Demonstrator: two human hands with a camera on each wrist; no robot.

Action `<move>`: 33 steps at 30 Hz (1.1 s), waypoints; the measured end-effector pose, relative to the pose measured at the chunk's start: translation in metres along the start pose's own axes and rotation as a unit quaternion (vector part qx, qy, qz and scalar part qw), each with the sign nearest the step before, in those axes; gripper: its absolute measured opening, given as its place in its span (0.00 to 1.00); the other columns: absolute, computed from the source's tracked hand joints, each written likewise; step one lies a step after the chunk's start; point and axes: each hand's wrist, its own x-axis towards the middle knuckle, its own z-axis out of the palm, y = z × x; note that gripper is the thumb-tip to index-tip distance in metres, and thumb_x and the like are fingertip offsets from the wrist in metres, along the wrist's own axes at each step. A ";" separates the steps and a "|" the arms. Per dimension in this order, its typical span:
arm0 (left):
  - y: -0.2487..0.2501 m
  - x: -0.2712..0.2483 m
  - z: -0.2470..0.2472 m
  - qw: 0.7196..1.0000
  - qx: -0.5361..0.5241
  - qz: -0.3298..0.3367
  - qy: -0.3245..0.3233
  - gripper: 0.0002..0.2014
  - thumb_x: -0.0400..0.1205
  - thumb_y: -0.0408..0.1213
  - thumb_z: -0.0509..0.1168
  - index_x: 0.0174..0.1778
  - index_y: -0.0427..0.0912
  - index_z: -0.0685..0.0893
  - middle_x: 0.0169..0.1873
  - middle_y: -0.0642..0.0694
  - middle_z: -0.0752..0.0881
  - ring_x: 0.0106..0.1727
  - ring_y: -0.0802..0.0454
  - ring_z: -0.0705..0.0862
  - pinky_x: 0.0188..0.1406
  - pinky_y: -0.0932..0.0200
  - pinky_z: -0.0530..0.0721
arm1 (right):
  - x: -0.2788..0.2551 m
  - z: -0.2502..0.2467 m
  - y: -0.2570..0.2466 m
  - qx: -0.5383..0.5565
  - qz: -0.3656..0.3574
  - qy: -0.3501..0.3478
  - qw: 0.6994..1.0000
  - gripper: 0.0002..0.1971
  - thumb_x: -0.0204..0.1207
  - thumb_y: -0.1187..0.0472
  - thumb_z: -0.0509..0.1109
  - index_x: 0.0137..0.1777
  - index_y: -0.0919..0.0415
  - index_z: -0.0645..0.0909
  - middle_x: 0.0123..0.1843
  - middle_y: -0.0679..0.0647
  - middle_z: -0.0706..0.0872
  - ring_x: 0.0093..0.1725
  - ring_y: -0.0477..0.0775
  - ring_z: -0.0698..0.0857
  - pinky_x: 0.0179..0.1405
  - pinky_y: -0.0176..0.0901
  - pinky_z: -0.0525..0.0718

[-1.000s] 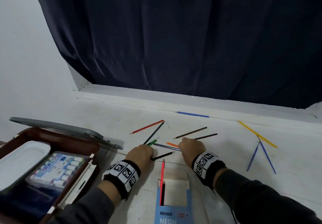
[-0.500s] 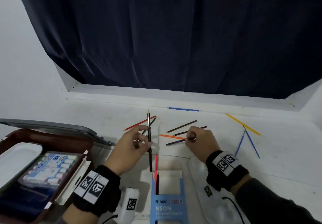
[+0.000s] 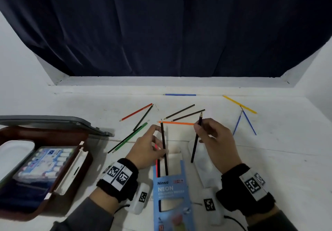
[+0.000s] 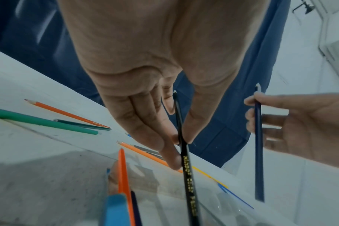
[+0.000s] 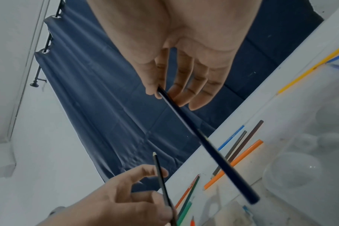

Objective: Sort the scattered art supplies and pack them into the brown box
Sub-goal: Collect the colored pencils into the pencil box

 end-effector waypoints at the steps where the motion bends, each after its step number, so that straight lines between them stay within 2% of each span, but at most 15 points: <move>1: -0.002 0.001 0.001 1.000 0.013 0.004 -0.004 0.24 0.76 0.30 0.77 0.57 0.58 0.74 0.39 0.42 0.86 0.36 0.40 0.91 0.40 0.38 0.91 | -0.002 0.001 -0.002 0.016 0.001 0.004 1.000 0.03 0.81 0.58 0.71 0.46 0.55 0.85 0.39 0.48 0.88 0.44 0.51 0.88 0.43 0.56 0.90; 4: -0.007 0.003 0.005 0.999 0.046 0.012 -0.002 0.25 0.76 0.33 0.78 0.59 0.57 0.73 0.37 0.46 0.87 0.32 0.50 0.88 0.39 0.45 0.90 | -0.010 0.007 -0.005 0.052 0.008 -0.002 0.999 0.02 0.80 0.63 0.72 0.47 0.58 0.86 0.39 0.53 0.89 0.44 0.54 0.89 0.40 0.47 0.91; 6: -0.009 0.004 0.007 0.998 0.061 0.013 0.002 0.25 0.75 0.35 0.79 0.61 0.55 0.73 0.36 0.48 0.87 0.29 0.56 0.85 0.36 0.54 0.89 | -0.014 0.013 0.000 0.049 0.015 -0.015 0.999 0.02 0.80 0.64 0.72 0.46 0.58 0.86 0.39 0.53 0.89 0.43 0.53 0.89 0.41 0.49 0.91; 10: -0.013 0.006 0.006 0.995 0.101 0.016 -0.003 0.26 0.76 0.36 0.78 0.65 0.54 0.74 0.37 0.50 0.87 0.32 0.59 0.85 0.35 0.65 0.84 | -0.021 0.026 0.014 0.009 0.044 -0.051 0.998 0.06 0.79 0.65 0.73 0.46 0.51 0.83 0.40 0.45 0.89 0.43 0.48 0.88 0.44 0.55 0.90; 13: -0.017 0.009 0.005 0.988 0.154 0.015 -0.012 0.30 0.75 0.38 0.78 0.71 0.53 0.74 0.37 0.52 0.87 0.35 0.61 0.85 0.36 0.70 0.81 | -0.024 0.033 0.018 -0.034 0.035 -0.077 0.996 0.09 0.79 0.66 0.72 0.48 0.49 0.80 0.42 0.43 0.87 0.44 0.44 0.88 0.43 0.50 0.90; 17: -0.017 0.014 0.004 0.973 0.228 0.027 -0.011 0.31 0.75 0.43 0.78 0.73 0.50 0.74 0.42 0.54 0.85 0.43 0.57 0.84 0.45 0.61 0.84 | -0.020 0.037 0.019 -0.073 0.016 -0.089 0.993 0.07 0.81 0.65 0.69 0.52 0.53 0.77 0.45 0.45 0.86 0.42 0.43 0.86 0.40 0.43 0.88; 19: -0.017 0.012 0.006 0.943 0.329 0.047 -0.005 0.29 0.74 0.49 0.77 0.69 0.50 0.76 0.49 0.52 0.82 0.53 0.52 0.81 0.52 0.55 0.82 | -0.018 0.039 0.020 -0.080 0.016 -0.090 0.993 0.07 0.81 0.65 0.69 0.54 0.53 0.77 0.45 0.46 0.85 0.42 0.44 0.87 0.41 0.42 0.88; 21: -0.017 0.007 0.010 0.901 0.431 0.057 -0.010 0.27 0.73 0.55 0.75 0.65 0.51 0.77 0.57 0.51 0.79 0.61 0.48 0.76 0.59 0.49 0.78 | -0.016 0.041 0.020 -0.086 0.016 -0.090 0.992 0.07 0.81 0.64 0.69 0.55 0.54 0.77 0.46 0.47 0.85 0.42 0.46 0.87 0.41 0.44 0.89; 25: -0.021 -0.001 0.015 0.855 0.506 0.097 -0.060 0.18 0.77 0.55 0.66 0.61 0.53 0.82 0.74 0.50 0.73 0.78 0.47 0.67 0.69 0.38 0.64 | -0.012 0.044 0.023 -0.104 0.009 -0.086 0.991 0.08 0.81 0.64 0.70 0.55 0.53 0.77 0.45 0.47 0.85 0.42 0.46 0.87 0.41 0.46 0.90; 27: -0.024 -0.002 0.015 0.844 0.519 0.107 -0.081 0.13 0.81 0.52 0.62 0.55 0.51 0.83 0.72 0.52 0.74 0.78 0.51 0.69 0.69 0.36 0.55 | -0.010 0.045 0.025 -0.116 0.001 -0.091 0.989 0.09 0.81 0.64 0.70 0.55 0.52 0.76 0.45 0.47 0.85 0.42 0.45 0.87 0.40 0.45 0.89; 29: -0.026 -0.002 0.015 0.845 0.520 0.084 -0.091 0.13 0.83 0.52 0.60 0.56 0.49 0.82 0.68 0.54 0.77 0.76 0.54 0.71 0.72 0.30 0.46 | -0.008 0.047 0.028 -0.132 -0.005 -0.091 0.987 0.08 0.81 0.63 0.70 0.55 0.52 0.76 0.45 0.48 0.85 0.42 0.45 0.86 0.40 0.41 0.88; 31: -0.025 -0.004 0.014 0.841 0.527 0.079 -0.091 0.13 0.83 0.52 0.61 0.57 0.50 0.81 0.63 0.55 0.78 0.76 0.55 0.71 0.74 0.24 0.43 | -0.007 0.048 0.029 -0.144 -0.005 -0.082 0.986 0.09 0.80 0.62 0.71 0.58 0.54 0.78 0.46 0.48 0.86 0.43 0.45 0.86 0.39 0.35 0.85; 33: -0.024 -0.008 0.014 0.846 0.517 0.078 -0.105 0.12 0.84 0.52 0.61 0.55 0.50 0.82 0.60 0.55 0.78 0.73 0.56 0.74 0.73 0.24 0.38 | -0.007 0.051 0.030 -0.148 -0.006 -0.074 0.986 0.10 0.80 0.61 0.71 0.60 0.56 0.78 0.46 0.48 0.86 0.44 0.45 0.85 0.40 0.36 0.85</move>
